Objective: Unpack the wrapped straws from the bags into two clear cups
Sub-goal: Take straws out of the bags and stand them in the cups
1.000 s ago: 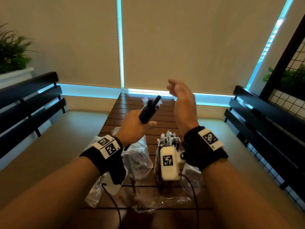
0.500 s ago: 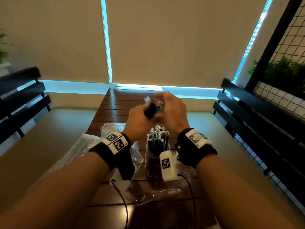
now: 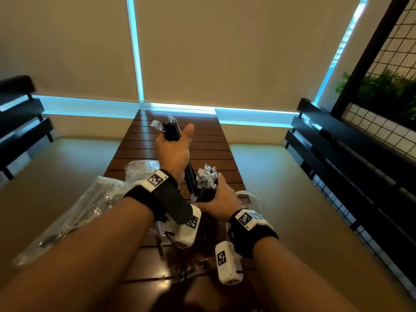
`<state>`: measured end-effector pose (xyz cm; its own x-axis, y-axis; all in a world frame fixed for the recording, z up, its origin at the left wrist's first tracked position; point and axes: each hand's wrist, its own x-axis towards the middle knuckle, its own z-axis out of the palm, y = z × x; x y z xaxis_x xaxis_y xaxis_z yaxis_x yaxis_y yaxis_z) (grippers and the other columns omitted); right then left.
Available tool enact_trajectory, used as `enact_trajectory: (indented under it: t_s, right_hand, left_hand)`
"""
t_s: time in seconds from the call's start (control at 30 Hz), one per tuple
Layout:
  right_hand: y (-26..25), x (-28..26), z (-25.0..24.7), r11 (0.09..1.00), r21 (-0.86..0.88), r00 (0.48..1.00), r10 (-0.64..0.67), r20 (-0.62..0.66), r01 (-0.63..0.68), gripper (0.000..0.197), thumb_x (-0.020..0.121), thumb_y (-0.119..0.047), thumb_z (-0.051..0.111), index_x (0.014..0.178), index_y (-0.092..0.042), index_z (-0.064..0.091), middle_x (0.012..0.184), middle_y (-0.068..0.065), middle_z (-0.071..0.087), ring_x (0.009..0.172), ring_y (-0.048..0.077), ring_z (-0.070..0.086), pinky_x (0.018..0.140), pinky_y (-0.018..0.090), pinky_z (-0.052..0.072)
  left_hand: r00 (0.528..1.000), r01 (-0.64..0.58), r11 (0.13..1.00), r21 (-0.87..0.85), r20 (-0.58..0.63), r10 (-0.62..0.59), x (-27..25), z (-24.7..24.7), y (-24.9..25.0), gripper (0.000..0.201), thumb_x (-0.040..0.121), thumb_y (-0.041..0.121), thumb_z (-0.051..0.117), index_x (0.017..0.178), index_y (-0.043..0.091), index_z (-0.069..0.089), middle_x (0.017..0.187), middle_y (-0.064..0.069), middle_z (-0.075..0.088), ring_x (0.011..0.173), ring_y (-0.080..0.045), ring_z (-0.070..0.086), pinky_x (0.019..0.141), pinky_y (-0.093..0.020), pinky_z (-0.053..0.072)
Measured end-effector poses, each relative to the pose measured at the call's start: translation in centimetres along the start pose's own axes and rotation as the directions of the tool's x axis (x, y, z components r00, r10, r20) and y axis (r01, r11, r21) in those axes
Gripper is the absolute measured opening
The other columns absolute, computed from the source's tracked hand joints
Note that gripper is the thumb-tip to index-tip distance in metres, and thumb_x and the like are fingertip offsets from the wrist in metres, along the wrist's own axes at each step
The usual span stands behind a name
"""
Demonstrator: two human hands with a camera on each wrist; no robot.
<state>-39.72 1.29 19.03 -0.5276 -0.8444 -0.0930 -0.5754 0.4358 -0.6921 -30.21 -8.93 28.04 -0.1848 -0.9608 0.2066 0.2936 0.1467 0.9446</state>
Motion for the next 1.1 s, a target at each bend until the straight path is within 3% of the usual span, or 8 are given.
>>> enact_trajectory:
  t_s: [0.13, 0.27, 0.63, 0.77, 0.87, 0.93, 1.0, 1.1]
  right_hand:
    - [0.1, 0.4, 0.1, 0.999, -0.007, 0.997, -0.039, -0.062, 0.039, 0.101, 0.057, -0.056, 0.081, 0.138, -0.021, 0.031, 0.129, 0.006, 0.052, 0.118, 0.024, 0.053, 0.095, 0.035, 0.048]
    - [0.8, 0.5, 0.2, 1.0, 0.024, 0.991, -0.01, -0.135, 0.014, 0.075, 0.06, -0.057, 0.079, 0.115, -0.024, 0.039, 0.114, 0.002, 0.057, 0.103, 0.021, 0.059, 0.081, 0.033, 0.052]
    - [0.8, 0.4, -0.4, 0.995, 0.057, 0.988, -0.077, -0.133, 0.085, 0.077, 0.061, -0.047, 0.082, 0.119, -0.022, 0.038, 0.111, -0.001, 0.059, 0.097, 0.018, 0.061, 0.073, 0.027, 0.051]
    - [1.0, 0.5, -0.1, 0.997, 0.051, 0.992, -0.058, -0.11, 0.064, 0.072, 0.063, -0.047, 0.08, 0.116, -0.021, 0.04, 0.11, 0.001, 0.061, 0.097, 0.021, 0.063, 0.078, 0.034, 0.055]
    - [1.1, 0.4, 0.0, 0.998, 0.046, 0.993, -0.039, -0.116, 0.044, 0.068, 0.063, -0.046, 0.08, 0.112, -0.02, 0.041, 0.107, 0.001, 0.062, 0.093, 0.022, 0.064, 0.078, 0.04, 0.057]
    - [1.0, 0.5, 0.0, 0.998, 0.051, 0.994, -0.033, -0.104, 0.038, 0.066, 0.064, -0.045, 0.079, 0.112, -0.021, 0.041, 0.106, 0.001, 0.062, 0.092, 0.022, 0.065, 0.079, 0.043, 0.058]
    - [0.8, 0.6, 0.0, 0.998, 0.04, 0.996, -0.036, -0.084, 0.039, 0.067, 0.066, -0.042, 0.079, 0.117, -0.021, 0.04, 0.11, 0.003, 0.061, 0.095, 0.024, 0.064, 0.081, 0.044, 0.057]
    - [0.6, 0.7, 0.2, 0.999, 0.02, 0.997, -0.04, -0.067, 0.041, 0.07, 0.069, -0.039, 0.079, 0.122, -0.02, 0.038, 0.115, 0.005, 0.06, 0.102, 0.027, 0.062, 0.084, 0.045, 0.056]
  left_hand:
    - [1.0, -0.001, 0.998, -0.063, -0.015, 0.0, 0.6, 0.9, 0.5, 0.026, 0.085, 0.029, 0.074, 0.076, 0.017, 0.053, 0.065, 0.007, 0.059, 0.067, -0.012, 0.059, 0.077, -0.036, 0.05]
    - [0.999, 0.032, 0.997, -0.068, 0.025, -0.031, 0.2, 1.5, -0.9, 0.027, 0.083, 0.033, 0.076, 0.077, 0.018, 0.054, 0.065, 0.004, 0.061, 0.067, -0.011, 0.063, 0.076, -0.035, 0.05]
    - [0.945, 0.073, 0.966, 0.246, 0.292, -0.145, -2.3, -0.4, -7.6, 0.033, 0.075, 0.037, 0.082, 0.067, 0.017, 0.057, 0.066, 0.001, 0.064, 0.064, -0.015, 0.062, 0.071, -0.042, 0.056]
    - [0.945, -0.023, 0.919, 0.394, 0.309, -0.108, -2.1, -0.8, -9.1, 0.048, 0.064, 0.07, 0.075, 0.069, 0.025, 0.061, 0.096, -0.019, 0.063, 0.086, -0.026, 0.067, 0.081, -0.044, 0.058]
    - [0.923, -0.056, 0.873, 0.484, 0.358, -0.139, -1.8, -1.8, -10.1, 0.058, 0.062, 0.082, 0.067, 0.069, 0.024, 0.061, 0.095, -0.023, 0.06, 0.091, -0.031, 0.065, 0.085, -0.048, 0.056]
    - [0.913, -0.094, 0.869, 0.486, 0.39, -0.119, -2.1, -2.2, -9.5, 0.059, 0.063, 0.079, 0.069, 0.079, 0.022, 0.062, 0.092, -0.021, 0.062, 0.089, -0.026, 0.065, 0.083, -0.045, 0.057]
    - [0.917, -0.126, 0.879, 0.46, 0.392, -0.074, -2.3, -1.8, -8.2, 0.066, 0.064, 0.069, 0.076, 0.106, 0.023, 0.056, 0.108, -0.01, 0.061, 0.097, -0.015, 0.063, 0.085, -0.033, 0.054]
    - [0.88, -0.366, 0.807, 0.463, 0.455, 0.138, -1.5, -0.7, -5.5, 0.084, 0.073, 0.047, 0.081, 0.14, 0.028, 0.035, 0.132, 0.003, 0.046, 0.108, -0.007, 0.055, 0.088, -0.022, 0.047]
